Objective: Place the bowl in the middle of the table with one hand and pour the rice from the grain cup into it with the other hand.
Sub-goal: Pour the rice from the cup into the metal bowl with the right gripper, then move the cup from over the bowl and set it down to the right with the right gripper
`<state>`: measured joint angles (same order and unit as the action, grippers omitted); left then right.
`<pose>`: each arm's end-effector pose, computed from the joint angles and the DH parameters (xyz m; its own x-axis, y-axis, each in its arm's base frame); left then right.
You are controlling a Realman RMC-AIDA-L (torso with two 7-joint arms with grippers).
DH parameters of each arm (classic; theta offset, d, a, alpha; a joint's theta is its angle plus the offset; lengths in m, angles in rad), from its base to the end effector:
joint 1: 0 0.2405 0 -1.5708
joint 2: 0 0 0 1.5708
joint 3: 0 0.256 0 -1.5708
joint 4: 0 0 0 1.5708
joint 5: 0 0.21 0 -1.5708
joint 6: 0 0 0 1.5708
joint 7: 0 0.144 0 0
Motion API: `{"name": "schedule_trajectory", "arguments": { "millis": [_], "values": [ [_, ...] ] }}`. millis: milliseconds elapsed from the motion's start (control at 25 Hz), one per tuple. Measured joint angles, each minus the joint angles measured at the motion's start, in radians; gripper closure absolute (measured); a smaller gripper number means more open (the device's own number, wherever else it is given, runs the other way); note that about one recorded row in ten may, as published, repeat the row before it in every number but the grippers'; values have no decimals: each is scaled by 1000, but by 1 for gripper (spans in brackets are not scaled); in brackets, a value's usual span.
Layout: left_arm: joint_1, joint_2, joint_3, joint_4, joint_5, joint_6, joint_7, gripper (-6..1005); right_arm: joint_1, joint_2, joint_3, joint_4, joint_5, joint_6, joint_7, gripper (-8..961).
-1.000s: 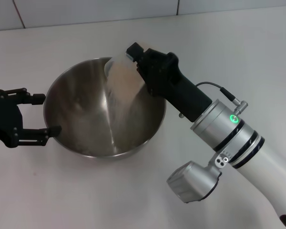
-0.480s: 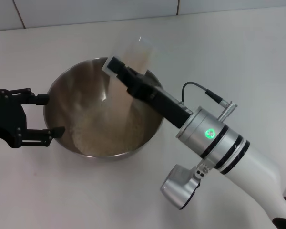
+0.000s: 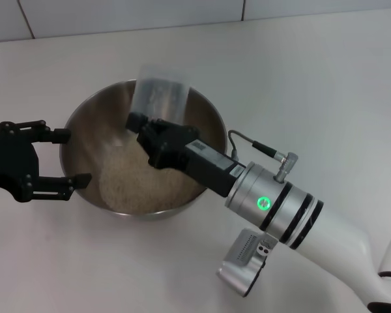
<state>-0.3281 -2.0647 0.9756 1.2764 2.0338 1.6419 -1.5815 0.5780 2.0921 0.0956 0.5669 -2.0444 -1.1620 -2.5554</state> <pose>-0.2393 0.3085 0.0540 0.9619 0.1734 0.2113 0.2274 -0.9366 -0.2665 0.1761 0.2768 -0.1412 -0.2845 0.3849 0.8780 0.7508 0.6589 -0.0455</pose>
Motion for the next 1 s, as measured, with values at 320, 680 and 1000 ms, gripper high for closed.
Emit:
{"name": "schedule_trajectory", "arguments": {
  "millis": [320,680,1000],
  "values": [
    [0,0,0,0,0,1,0,147,-129,-1,208,262,25,2,501,952],
    [-4,0,0,0,0,1,0,147,-274,-15,411,371,12,-45,1448,951],
    [-4,0,0,-1,0,-2,1,147,-259,-14,602,41,-40,-47,2278,951]
  ]
}}
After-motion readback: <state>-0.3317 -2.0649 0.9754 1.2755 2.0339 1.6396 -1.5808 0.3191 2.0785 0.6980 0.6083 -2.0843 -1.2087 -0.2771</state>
